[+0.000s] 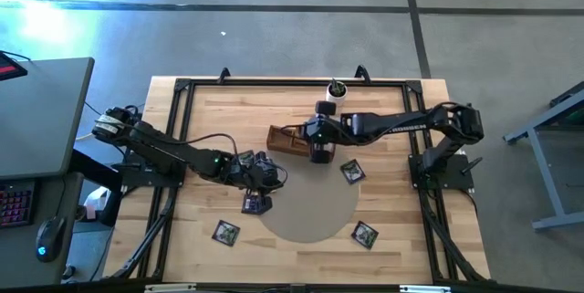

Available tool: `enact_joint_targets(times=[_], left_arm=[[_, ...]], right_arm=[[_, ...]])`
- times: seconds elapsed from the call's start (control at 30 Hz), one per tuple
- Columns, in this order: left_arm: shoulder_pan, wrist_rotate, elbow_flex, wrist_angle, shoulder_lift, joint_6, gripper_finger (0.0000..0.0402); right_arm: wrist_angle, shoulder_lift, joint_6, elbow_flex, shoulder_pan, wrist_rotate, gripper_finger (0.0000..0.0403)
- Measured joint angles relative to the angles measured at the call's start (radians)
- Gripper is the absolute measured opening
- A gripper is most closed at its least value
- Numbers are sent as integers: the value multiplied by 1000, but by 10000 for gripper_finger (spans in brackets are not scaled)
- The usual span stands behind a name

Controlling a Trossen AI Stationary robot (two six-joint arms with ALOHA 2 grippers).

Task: Pick & Place Tea
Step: Put the yellow tea bag into the middle section of the wooden organizer

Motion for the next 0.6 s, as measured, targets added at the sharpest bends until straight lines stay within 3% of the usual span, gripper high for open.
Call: enact_joint_targets(times=[0.37, 0.5, 0.6], left_arm=[[0, 19, 0, -59, -6, 0, 7], [0, 68, 19, -190, -67, -10, 7], [-1, 24, 43, -330, -173, -18, 7]], right_arm=[[33, 0, -8, 0, 12, -2, 87], [79, 0, 3, 0, 70, -1, 103], [83, 0, 19, 11, 129, -6, 110]])
